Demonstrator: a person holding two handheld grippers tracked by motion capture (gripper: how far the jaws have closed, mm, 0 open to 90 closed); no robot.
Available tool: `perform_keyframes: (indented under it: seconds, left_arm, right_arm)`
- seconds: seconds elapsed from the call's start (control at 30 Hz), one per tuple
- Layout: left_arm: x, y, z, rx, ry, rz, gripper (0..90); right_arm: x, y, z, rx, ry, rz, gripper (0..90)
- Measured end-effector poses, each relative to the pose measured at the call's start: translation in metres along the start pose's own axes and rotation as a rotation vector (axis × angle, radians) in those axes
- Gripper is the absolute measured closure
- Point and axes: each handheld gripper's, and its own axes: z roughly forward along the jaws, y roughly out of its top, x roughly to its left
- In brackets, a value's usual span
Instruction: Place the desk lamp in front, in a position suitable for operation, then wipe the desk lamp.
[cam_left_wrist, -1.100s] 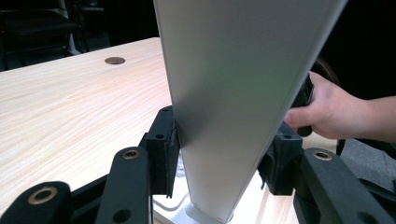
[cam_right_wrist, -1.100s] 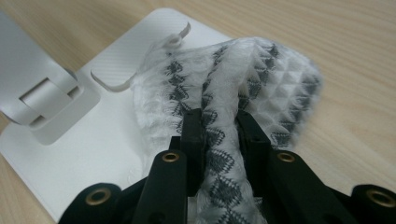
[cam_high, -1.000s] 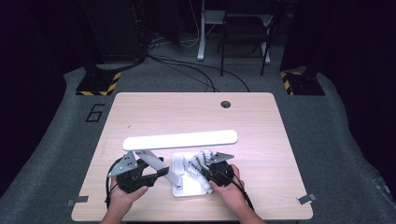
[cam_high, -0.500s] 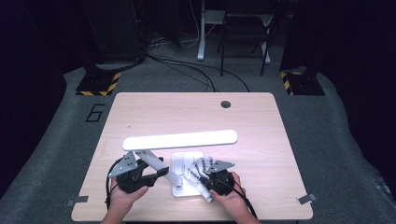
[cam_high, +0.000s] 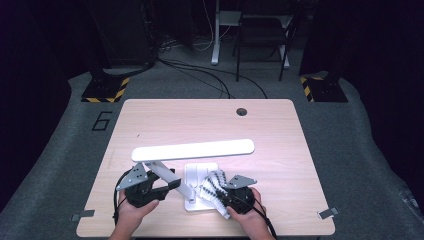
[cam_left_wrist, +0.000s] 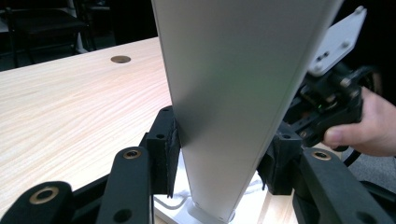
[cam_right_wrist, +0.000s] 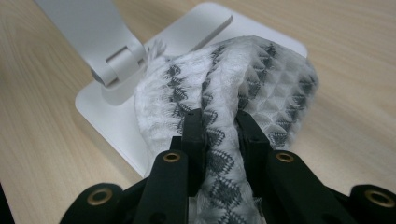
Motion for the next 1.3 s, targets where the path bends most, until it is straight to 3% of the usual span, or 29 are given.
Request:
perform_keyframes:
  seconds: [0.33,0.73,0.83,1.0,1.13,1.3]
  left_arm:
    - [0.001,0.0,0.0,0.0,-0.015,0.004,54.8]
    - [0.002,0.001,-0.001,-0.002,-0.037,-0.009,50.4]
    - [0.001,0.004,-0.002,0.008,-0.03,-0.006,49.3]
    - [0.002,0.008,-0.008,-0.015,-0.037,-0.008,47.5]
    - [0.002,0.01,-0.011,-0.011,-0.041,-0.004,47.5]
    - [0.002,0.012,-0.013,-0.012,-0.042,-0.002,47.5]
  right_arm:
    - [-0.003,0.006,0.0,-0.023,-0.012,0.003,76.4]
    - [0.01,0.023,-0.009,-0.09,0.012,-0.032,76.3]
    - [0.012,0.026,-0.011,-0.088,0.011,-0.037,76.3]
    - [0.01,0.025,-0.006,-0.091,0.021,-0.024,76.0]
    - [0.009,0.02,0.005,-0.057,0.051,-0.006,75.0]
    - [0.007,0.012,0.018,-0.01,0.05,0.005,73.4]
